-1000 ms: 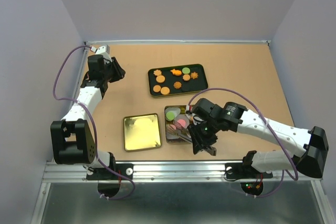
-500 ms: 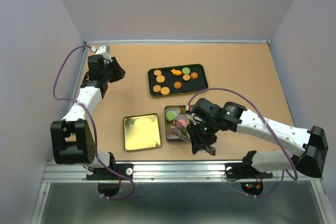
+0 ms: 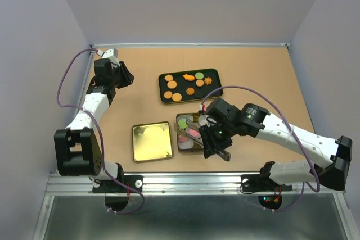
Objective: Pack the cookies
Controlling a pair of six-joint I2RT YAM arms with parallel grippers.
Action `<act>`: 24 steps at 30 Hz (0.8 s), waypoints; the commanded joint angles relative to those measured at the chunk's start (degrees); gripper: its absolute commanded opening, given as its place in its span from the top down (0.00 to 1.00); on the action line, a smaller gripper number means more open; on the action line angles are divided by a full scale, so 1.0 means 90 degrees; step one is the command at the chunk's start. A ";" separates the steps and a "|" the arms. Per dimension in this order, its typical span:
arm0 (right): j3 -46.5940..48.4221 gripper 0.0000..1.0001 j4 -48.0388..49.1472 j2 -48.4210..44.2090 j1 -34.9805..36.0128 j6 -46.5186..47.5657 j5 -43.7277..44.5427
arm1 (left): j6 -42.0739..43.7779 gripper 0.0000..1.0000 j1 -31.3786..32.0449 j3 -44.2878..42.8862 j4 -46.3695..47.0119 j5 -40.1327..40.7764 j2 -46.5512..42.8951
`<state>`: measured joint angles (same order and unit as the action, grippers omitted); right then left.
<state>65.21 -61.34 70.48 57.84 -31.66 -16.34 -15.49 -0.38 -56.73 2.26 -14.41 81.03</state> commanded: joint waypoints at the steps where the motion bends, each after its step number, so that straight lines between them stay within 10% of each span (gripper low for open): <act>1: 0.0927 0.51 -0.0088 0.0108 0.0048 0.0177 0.0253 | 0.0090 0.58 0.0023 0.0034 0.0110 0.0049 -0.0225; 24: 0.4345 0.52 0.0156 0.4121 -0.1339 0.1203 0.1659 | -0.0183 0.54 0.0023 -0.1528 -0.0242 0.0145 -0.0117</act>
<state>98.00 -62.11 104.05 45.67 -24.29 -4.51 -17.10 -0.38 -65.84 -0.89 -15.40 81.06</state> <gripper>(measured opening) 0.485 0.438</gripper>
